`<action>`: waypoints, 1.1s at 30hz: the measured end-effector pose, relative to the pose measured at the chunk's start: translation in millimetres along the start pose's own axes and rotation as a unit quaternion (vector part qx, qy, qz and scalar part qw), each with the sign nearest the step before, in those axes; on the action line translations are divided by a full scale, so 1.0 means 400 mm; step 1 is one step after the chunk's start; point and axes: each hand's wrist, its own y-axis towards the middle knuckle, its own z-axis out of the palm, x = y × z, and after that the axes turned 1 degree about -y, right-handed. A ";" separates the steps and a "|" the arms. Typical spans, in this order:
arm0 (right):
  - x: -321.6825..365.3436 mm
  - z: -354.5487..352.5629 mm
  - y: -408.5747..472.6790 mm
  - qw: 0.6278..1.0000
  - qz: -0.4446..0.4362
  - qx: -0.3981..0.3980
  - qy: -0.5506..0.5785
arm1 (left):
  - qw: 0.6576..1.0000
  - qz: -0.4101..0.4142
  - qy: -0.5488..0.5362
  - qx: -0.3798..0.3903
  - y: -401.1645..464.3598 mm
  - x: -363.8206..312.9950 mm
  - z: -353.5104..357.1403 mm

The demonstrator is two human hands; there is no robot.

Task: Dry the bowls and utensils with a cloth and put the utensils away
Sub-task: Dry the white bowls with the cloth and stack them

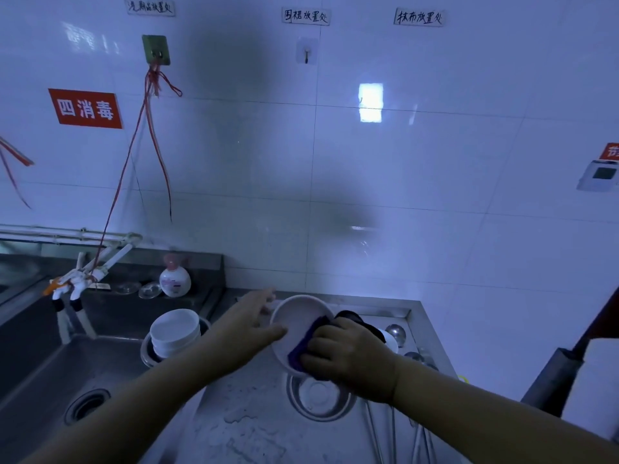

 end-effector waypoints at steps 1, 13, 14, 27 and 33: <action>-0.006 -0.007 -0.005 1.000 0.012 0.018 0.002 | 0.996 0.037 0.068 -0.041 -0.012 -0.005 -0.006; -0.042 -0.023 -0.023 0.997 0.025 0.059 0.049 | 0.889 0.262 0.364 0.095 -0.038 -0.054 0.005; -0.055 -0.028 -0.031 0.997 0.035 0.053 0.050 | 0.917 0.229 0.309 0.100 -0.044 -0.044 0.004; -0.019 -0.038 0.073 0.846 0.434 -0.215 0.221 | 0.881 -0.097 -0.462 -0.011 -0.036 -0.040 0.078; 0.049 0.014 0.095 0.924 0.315 -0.207 0.072 | 0.850 -0.080 -0.521 -0.016 -0.020 -0.059 0.063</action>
